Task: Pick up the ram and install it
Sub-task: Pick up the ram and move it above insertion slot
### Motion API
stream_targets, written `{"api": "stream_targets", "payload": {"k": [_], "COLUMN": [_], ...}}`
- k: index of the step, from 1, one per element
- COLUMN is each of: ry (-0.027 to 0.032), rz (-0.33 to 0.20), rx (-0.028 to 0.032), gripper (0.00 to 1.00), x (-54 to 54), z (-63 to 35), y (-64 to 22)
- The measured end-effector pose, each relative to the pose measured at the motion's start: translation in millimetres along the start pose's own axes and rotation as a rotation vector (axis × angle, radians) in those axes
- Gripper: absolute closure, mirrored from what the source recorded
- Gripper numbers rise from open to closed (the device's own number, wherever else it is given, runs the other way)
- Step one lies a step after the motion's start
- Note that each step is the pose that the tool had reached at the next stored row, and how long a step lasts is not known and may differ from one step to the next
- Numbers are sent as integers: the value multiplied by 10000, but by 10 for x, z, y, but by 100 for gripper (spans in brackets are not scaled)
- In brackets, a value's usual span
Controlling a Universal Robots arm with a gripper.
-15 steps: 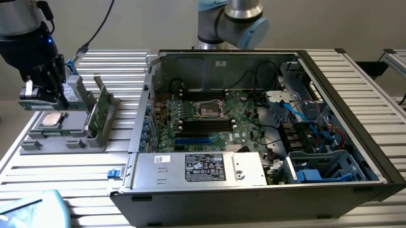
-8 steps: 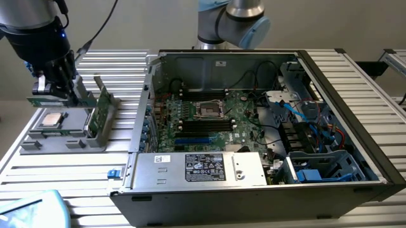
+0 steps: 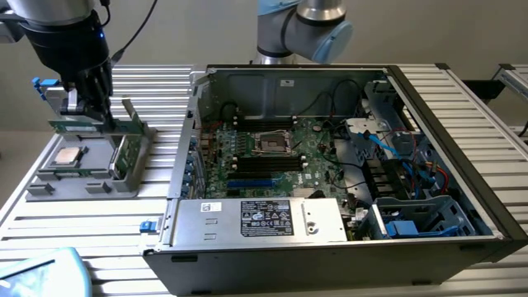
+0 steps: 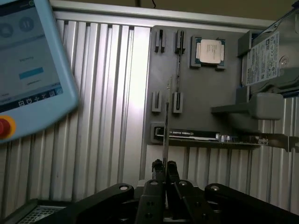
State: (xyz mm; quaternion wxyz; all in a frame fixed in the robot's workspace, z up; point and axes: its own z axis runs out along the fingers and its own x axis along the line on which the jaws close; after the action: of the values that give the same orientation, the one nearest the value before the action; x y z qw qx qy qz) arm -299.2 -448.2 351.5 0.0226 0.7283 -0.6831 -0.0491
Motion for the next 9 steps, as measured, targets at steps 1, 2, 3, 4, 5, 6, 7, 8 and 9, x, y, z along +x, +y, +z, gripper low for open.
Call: {"api": "stream_targets", "payload": {"k": [1,2,3,4,5,6,7,8,9], "ry": [-1,-2,-2,-3,-3,-3,-3,-2,-3], "rz": [-4,-8,-10,-14,-17,-20,-23,-26,-30], "rx": [-9,-17,-27,-35,-43,-51,-59,-66,-72], "gripper": [86,86,86,86,86,86,86,86,86], "x": [1,2,3,4,5,6,7,8,10], "z": [-31,-64,-96,-127,-157,-186,-215,-243,-270], "y": [-30,-61,-91,-121,-152,-185,-218,-251,-282]}}
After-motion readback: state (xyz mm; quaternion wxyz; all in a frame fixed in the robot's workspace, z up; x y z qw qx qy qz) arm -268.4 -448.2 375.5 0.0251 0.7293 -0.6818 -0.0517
